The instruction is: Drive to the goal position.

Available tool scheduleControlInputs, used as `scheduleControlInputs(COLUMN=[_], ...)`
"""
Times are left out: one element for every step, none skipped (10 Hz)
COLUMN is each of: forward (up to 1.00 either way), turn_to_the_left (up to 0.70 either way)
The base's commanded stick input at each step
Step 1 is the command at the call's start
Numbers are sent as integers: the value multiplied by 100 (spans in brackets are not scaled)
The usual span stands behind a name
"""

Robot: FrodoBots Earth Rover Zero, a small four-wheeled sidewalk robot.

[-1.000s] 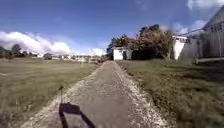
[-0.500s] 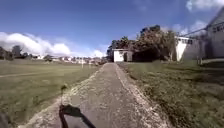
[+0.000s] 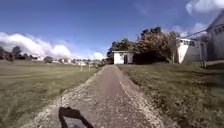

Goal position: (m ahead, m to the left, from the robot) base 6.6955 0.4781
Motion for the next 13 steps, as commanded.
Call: scheduleControlInputs(forward=[100,100,100,100,100,100,100,100,100,100,100,100,100], turn_to_the_left=[13,0,0,0,0,0,0,0,0,0,0,0,0])
